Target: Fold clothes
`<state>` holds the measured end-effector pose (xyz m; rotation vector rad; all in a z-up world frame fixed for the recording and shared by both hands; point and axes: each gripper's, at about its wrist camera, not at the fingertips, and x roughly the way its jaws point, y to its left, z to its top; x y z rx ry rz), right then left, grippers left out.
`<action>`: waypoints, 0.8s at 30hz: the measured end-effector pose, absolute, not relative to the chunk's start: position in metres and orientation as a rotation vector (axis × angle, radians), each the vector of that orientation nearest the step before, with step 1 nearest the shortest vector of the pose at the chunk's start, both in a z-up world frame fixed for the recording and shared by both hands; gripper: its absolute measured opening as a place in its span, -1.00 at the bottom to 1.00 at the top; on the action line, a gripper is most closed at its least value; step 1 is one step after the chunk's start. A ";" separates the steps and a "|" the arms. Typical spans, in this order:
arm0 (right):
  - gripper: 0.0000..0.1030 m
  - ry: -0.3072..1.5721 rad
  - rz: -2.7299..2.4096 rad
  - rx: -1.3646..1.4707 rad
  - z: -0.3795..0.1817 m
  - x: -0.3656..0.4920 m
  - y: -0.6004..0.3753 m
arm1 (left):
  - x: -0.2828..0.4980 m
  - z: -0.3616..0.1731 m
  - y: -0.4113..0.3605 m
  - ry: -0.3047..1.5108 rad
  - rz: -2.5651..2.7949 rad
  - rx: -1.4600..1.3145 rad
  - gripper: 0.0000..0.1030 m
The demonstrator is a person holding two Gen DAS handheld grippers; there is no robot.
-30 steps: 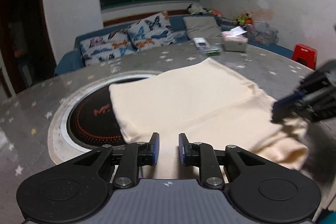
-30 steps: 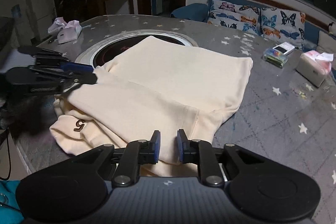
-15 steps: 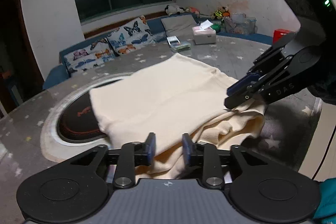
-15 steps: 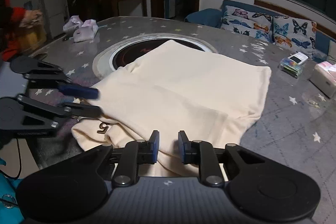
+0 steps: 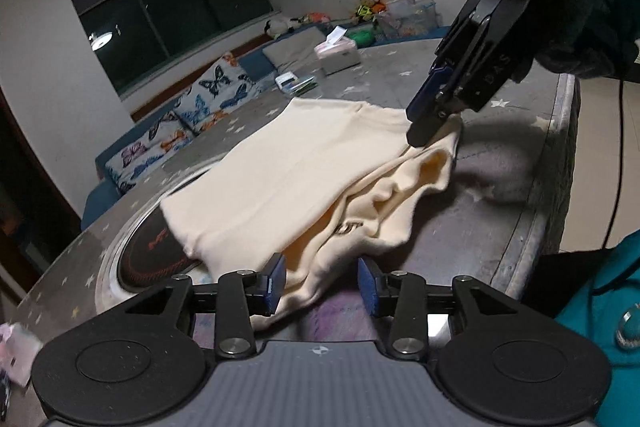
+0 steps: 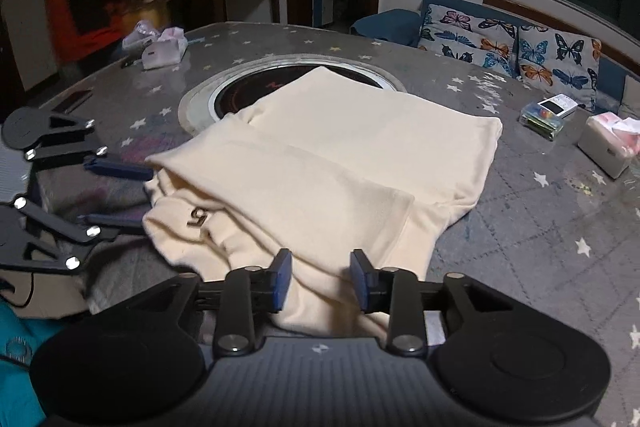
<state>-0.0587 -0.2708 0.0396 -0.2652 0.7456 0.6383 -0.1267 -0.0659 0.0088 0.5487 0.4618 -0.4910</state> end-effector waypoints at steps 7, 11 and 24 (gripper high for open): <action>0.01 0.727 0.678 -0.401 0.043 -0.082 -0.272 | -0.106 0.021 -0.065 0.454 -0.488 0.459 -0.71; 0.21 0.695 0.718 -0.486 0.039 -0.092 -0.265 | -0.095 0.028 -0.065 0.449 -0.486 0.408 -0.79; -0.56 0.649 0.739 -0.476 0.024 -0.054 -0.248 | -0.073 0.035 -0.066 0.470 -0.474 0.349 -0.70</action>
